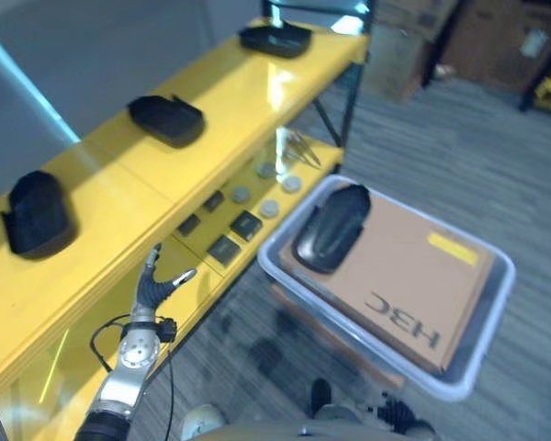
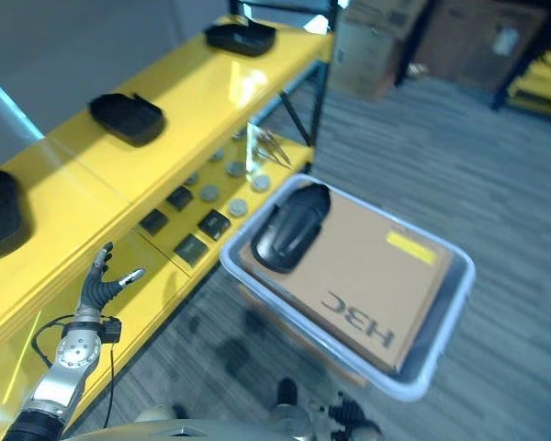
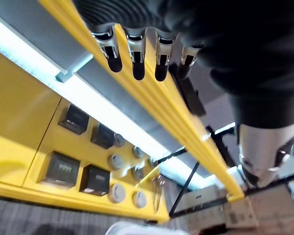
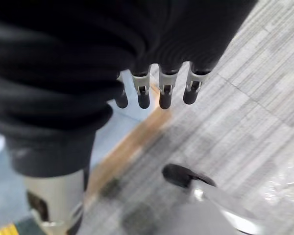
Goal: Move parts from the plastic box to the shelf.
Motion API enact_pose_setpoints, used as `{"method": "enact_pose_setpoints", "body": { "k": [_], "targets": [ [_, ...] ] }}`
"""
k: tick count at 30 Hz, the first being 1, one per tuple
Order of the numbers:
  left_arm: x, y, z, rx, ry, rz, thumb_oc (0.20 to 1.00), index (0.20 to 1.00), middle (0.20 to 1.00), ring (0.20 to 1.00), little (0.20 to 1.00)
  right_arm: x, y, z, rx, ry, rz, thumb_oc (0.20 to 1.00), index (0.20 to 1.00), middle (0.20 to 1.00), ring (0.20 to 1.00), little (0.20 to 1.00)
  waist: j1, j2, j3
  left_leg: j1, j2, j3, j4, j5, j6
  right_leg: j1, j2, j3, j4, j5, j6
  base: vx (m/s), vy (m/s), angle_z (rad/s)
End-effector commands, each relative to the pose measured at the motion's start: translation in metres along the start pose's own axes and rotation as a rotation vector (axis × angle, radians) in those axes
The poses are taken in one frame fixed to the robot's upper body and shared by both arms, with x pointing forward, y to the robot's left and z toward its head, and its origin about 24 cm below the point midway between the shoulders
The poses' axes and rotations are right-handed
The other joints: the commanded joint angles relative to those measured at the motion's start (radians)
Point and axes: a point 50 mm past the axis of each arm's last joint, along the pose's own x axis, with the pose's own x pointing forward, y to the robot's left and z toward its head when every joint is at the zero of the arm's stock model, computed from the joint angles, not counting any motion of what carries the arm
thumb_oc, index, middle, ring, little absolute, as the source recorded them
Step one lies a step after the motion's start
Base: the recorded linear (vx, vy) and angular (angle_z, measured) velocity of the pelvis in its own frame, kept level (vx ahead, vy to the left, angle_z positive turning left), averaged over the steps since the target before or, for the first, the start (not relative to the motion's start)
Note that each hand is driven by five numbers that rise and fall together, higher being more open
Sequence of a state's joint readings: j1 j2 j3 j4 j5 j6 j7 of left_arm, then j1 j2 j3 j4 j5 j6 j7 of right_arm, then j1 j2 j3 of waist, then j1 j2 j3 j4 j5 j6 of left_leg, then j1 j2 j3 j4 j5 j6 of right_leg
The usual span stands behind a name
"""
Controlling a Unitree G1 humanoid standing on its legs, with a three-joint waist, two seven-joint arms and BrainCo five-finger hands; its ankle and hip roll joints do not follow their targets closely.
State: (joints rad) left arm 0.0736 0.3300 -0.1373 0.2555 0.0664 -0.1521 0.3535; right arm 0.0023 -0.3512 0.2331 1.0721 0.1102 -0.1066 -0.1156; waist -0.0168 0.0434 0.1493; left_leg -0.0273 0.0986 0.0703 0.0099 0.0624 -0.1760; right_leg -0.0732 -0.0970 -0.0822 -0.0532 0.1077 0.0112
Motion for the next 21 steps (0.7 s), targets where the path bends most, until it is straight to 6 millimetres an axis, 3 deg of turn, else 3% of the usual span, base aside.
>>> {"method": "enact_pose_setpoints", "body": {
  "k": [1, 4, 5, 8, 13, 14, 17, 18, 19, 21],
  "targets": [
    [0.014, 0.011, 0.012, 0.063, -0.081, 0.131, 1.0, 1.0, 1.0, 1.0, 1.0, -0.001, 0.006, 0.02, 0.01, -0.126, -0.017, 1.0, 1.0, 1.0, 1.0, 1.0, -0.009, 0.017, 0.029, -0.053, -0.021, -0.03, 0.025, -0.009, 0.077, 0.05, -0.04, -0.029, 0.003, -0.051, 0.107, -0.01, 0.043, -1.07],
    [0.008, -0.005, -0.009, 0.061, 0.028, 0.098, 1.0, 1.0, 1.0, 1.0, 1.0, -0.007, -0.003, 0.041, 0.03, -0.267, -0.087, 1.0, 1.0, 1.0, 1.0, 1.0, -0.047, 0.036, 0.015, -0.01, 0.002, 0.025, -0.051, 0.008, 0.087, 0.032, -0.03, -0.03, 0.012, -0.043, 0.11, -0.03, 0.129, -1.02],
    [0.006, -0.017, -0.018, 0.082, 0.068, 0.07, 1.0, 1.0, 1.0, 1.0, 1.0, -0.008, -0.008, 0.044, 0.027, -0.287, -0.119, 1.0, 1.0, 1.0, 1.0, 1.0, -0.062, 0.04, 0.008, 0.009, -0.007, 0.024, -0.077, 0.008, 0.095, 0.026, -0.034, -0.026, 0.014, -0.039, 0.117, -0.01, 0.227, -0.24],
    [-0.004, -0.024, -0.041, 0.134, 0.165, 0.046, 1.0, 1.0, 1.0, 1.0, 1.0, -0.016, -0.005, 0.057, 0.015, -0.386, -0.131, 1.0, 1.0, 1.0, 1.0, 1.0, -0.092, 0.037, 0.001, 0.045, -0.03, 0.065, -0.097, -0.01, 0.113, 0.01, -0.051, -0.001, 0.035, -0.024, 0.139, 0.02, 0.238, -0.14],
    [-0.025, -0.026, -0.081, 0.267, 0.327, 0.013, 1.0, 1.0, 1.0, 1.0, 1.0, -0.042, -0.002, 0.098, -0.109, -0.67, -0.169, 1.0, 1.0, 1.0, 1.0, 1.0, -0.101, -0.007, 0.016, 0.062, -0.072, 0.102, -0.097, -0.043, 0.15, -0.05, -0.068, 0.078, 0.091, 0.011, 0.181, -0.03, 0.186, -0.43],
    [-0.025, -0.027, -0.081, 0.266, 0.326, 0.013, 1.0, 1.0, 1.0, 1.0, 1.0, -0.042, -0.002, 0.098, -0.109, -0.67, -0.17, 1.0, 1.0, 1.0, 1.0, 1.0, -0.098, -0.007, 0.016, 0.062, -0.072, 0.104, -0.097, -0.044, 0.151, -0.051, -0.069, 0.08, 0.091, 0.011, 0.182, -0.05, 0.117, -0.5],
    [-0.041, -0.021, -0.106, 0.38, 0.432, -0.024, 1.0, 1.0, 1.0, 1.0, 1.0, -0.071, -0.008, 0.148, 0.064, -0.937, -0.221, 1.0, 1.0, 1.0, 1.0, 1.0, -0.091, -0.036, 0.034, 0.051, -0.066, 0.127, -0.097, -0.042, 0.166, -0.097, -0.047, 0.101, 0.138, 0.021, 0.197, -0.07, 0.059, -0.37],
    [-0.041, -0.021, -0.106, 0.38, 0.431, -0.024, 1.0, 1.0, 1.0, 1.0, 1.0, -0.071, -0.008, 0.148, 0.064, -0.937, -0.221, 1.0, 1.0, 1.0, 1.0, 1.0, -0.089, -0.036, 0.035, 0.051, -0.066, 0.128, -0.097, -0.042, 0.165, -0.099, -0.047, 0.103, 0.142, 0.019, 0.197, -0.03, 0.0, -0.26],
    [-0.05, -0.014, -0.117, 0.394, 0.5, -0.01, 1.0, 1.0, 1.0, 1.0, 1.0, -0.086, -0.01, 0.162, 0.092, -1.04, -0.217, 1.0, 1.0, 1.0, 1.0, 1.0, -0.078, -0.037, 0.031, 0.044, -0.058, 0.124, -0.097, -0.04, 0.167, -0.081, -0.035, 0.11, 0.169, -0.019, 0.188, 0.0, -0.005, -0.25],
    [-0.059, -0.01, -0.127, 0.389, 0.561, 0.007, 1.0, 1.0, 1.0, 1.0, 1.0, -0.095, -0.014, 0.172, 0.108, -1.107, -0.221, 1.0, 1.0, 1.0, 1.0, 1.0, -0.069, -0.043, 0.022, 0.046, -0.063, 0.12, -0.097, -0.045, 0.168, -0.059, -0.041, 0.101, 0.144, -0.02, 0.182, 0.02, -0.028, -0.03]
  ]
}}
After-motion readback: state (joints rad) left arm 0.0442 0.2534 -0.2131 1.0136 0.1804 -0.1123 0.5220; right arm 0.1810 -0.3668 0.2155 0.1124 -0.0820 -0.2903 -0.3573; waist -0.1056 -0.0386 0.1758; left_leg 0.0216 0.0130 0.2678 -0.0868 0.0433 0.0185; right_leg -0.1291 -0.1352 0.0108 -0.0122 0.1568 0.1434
